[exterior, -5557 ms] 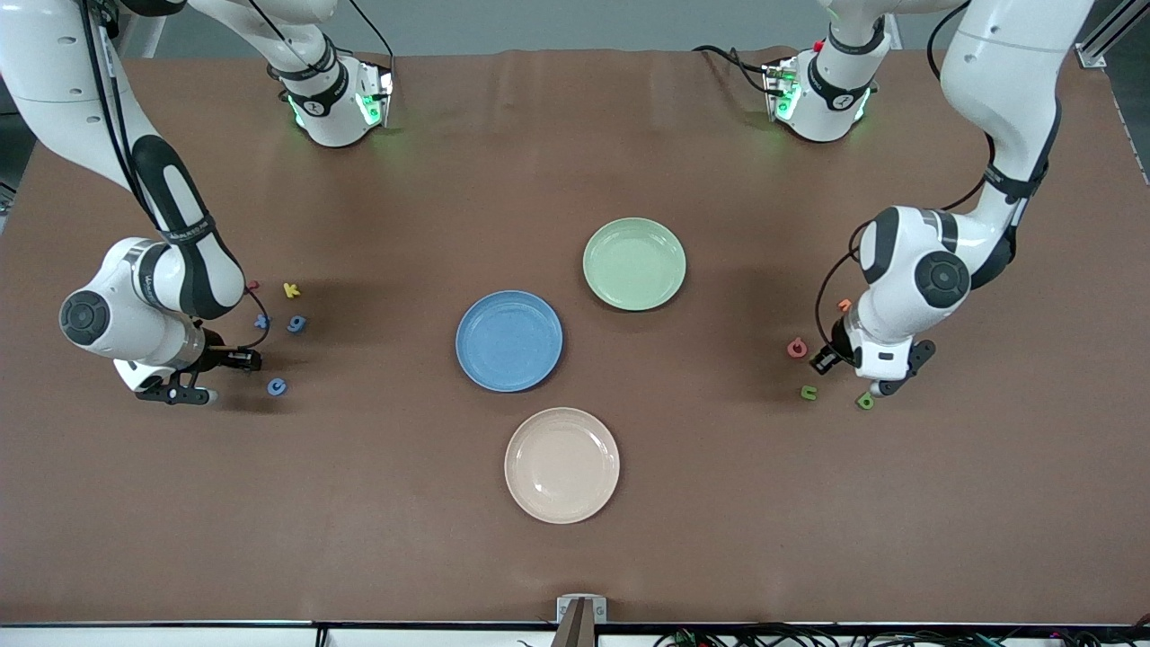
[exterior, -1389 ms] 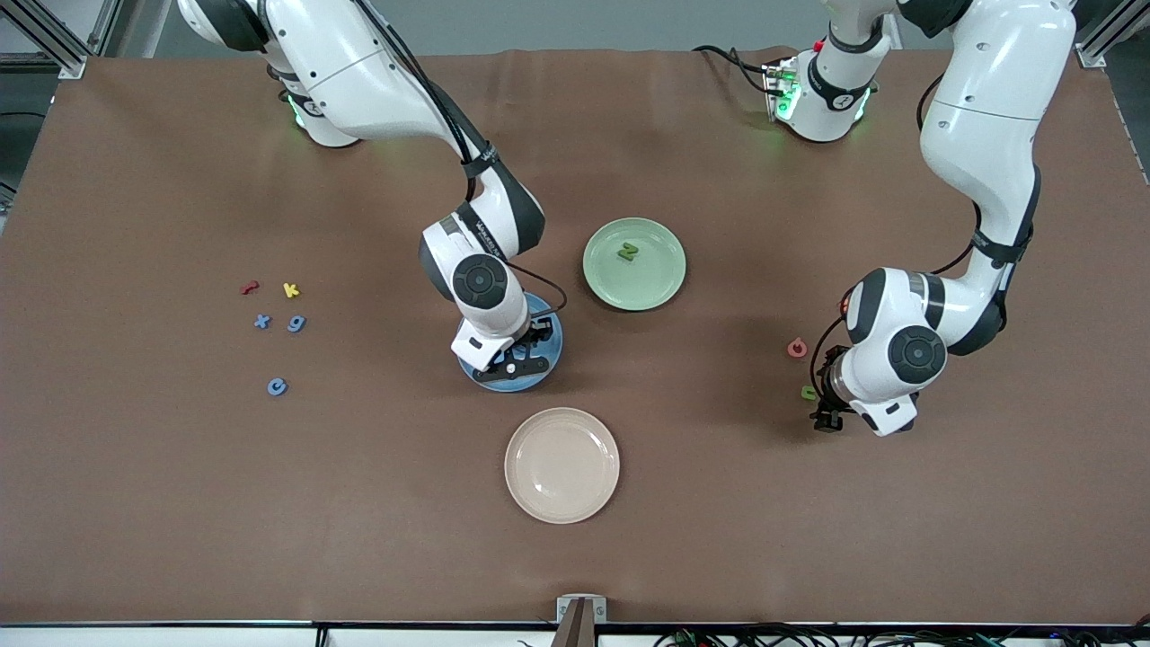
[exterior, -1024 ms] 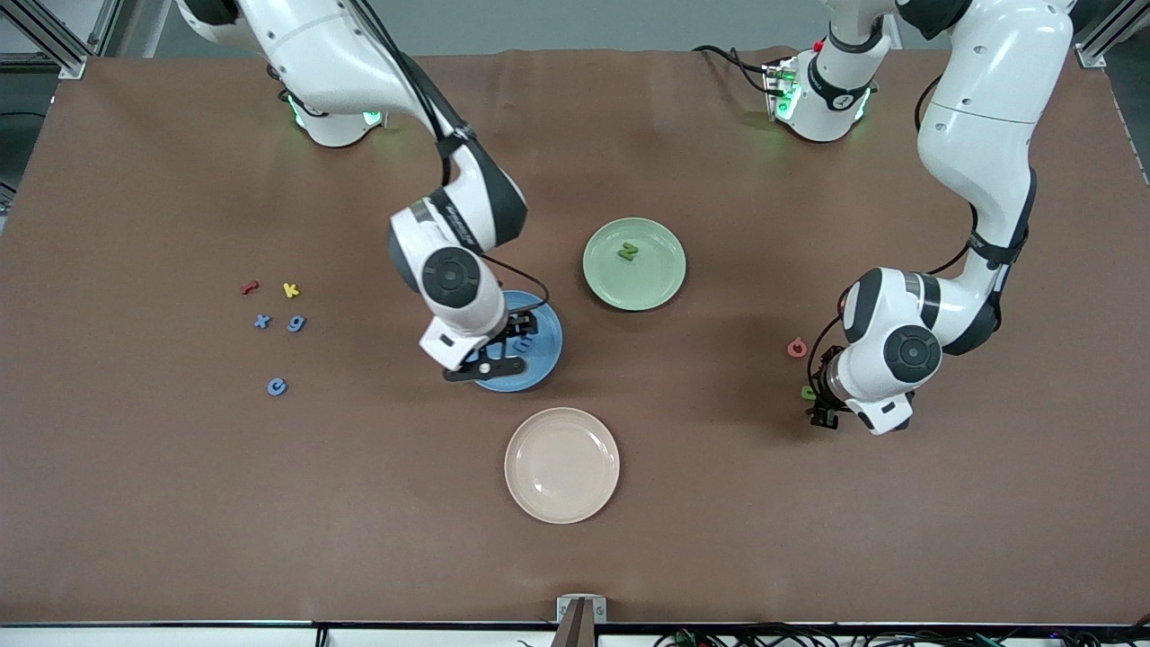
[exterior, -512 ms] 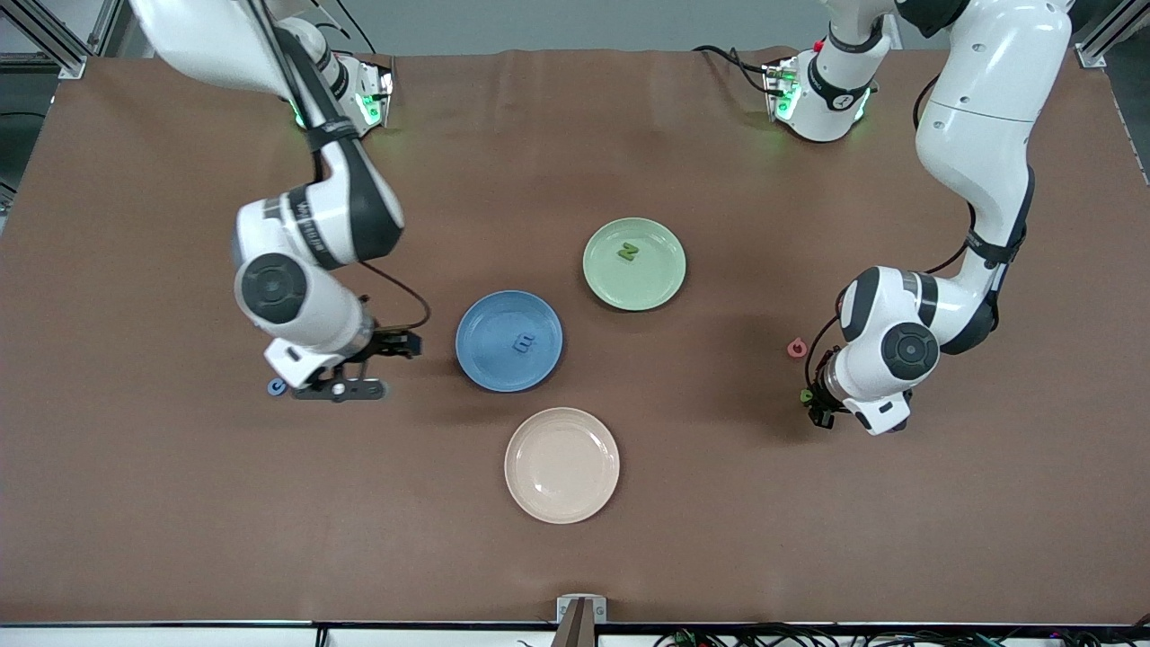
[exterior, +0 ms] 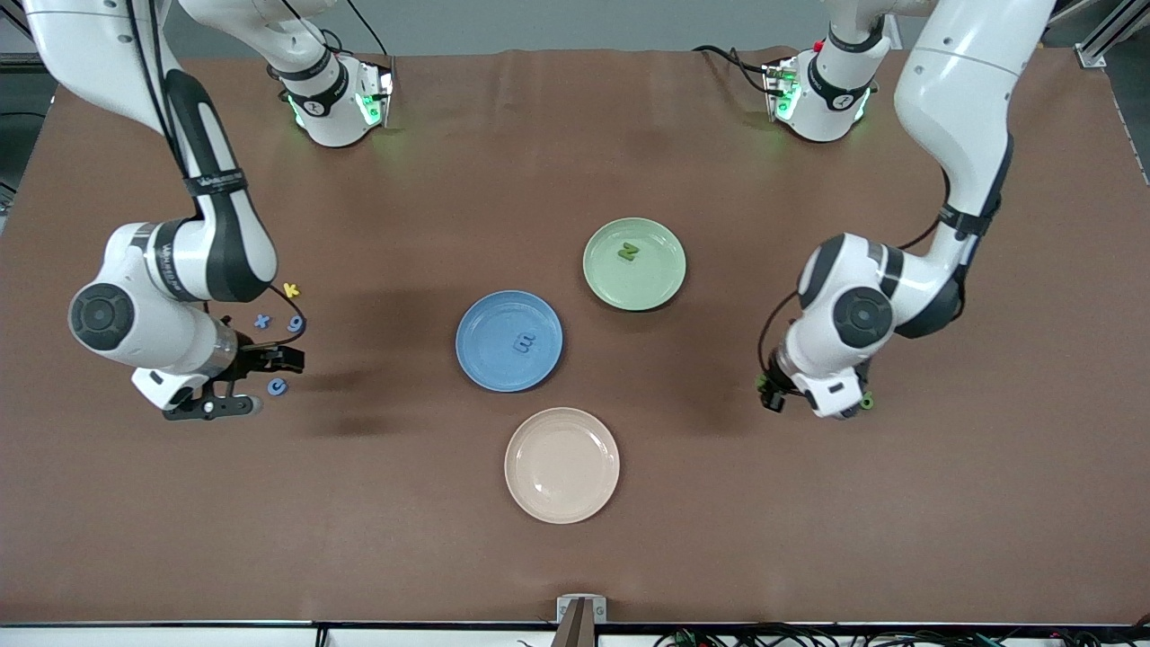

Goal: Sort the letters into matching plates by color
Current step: 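Drop the green u on the green plate while the right gripper grasps blue c, then carry the blue c to the blue plate while the left gripper grasps green b, then release the blue c on the blue plate while the left gripper lifts b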

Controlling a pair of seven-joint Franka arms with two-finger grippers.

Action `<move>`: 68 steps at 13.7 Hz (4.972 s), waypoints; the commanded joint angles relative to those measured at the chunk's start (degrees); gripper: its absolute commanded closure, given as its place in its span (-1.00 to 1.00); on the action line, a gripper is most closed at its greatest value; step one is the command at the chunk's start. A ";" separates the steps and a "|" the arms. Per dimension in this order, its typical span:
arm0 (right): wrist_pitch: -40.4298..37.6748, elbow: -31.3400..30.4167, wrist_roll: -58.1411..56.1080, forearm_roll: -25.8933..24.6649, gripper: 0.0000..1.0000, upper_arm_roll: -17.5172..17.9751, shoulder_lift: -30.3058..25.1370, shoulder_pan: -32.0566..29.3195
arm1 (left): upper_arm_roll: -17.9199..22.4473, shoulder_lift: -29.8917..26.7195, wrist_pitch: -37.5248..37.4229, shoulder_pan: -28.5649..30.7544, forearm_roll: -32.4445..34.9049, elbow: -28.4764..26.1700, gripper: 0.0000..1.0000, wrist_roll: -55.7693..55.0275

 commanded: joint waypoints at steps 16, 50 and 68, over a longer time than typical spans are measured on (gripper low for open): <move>8.14 1.86 -7.88 1.80 -0.98 1.50 12.82 -5.76 | -11.20 -2.56 5.58 -12.07 4.44 -11.15 -1.00 -31.16; -6.18 9.48 43.15 1.89 0.50 1.85 4.01 26.73 | -10.85 7.10 11.99 30.83 24.66 -5.97 -0.49 34.23; 1.05 8.97 45.04 5.32 -0.99 1.76 11.59 33.53 | -12.78 6.40 11.47 31.09 24.66 -5.53 1.00 34.23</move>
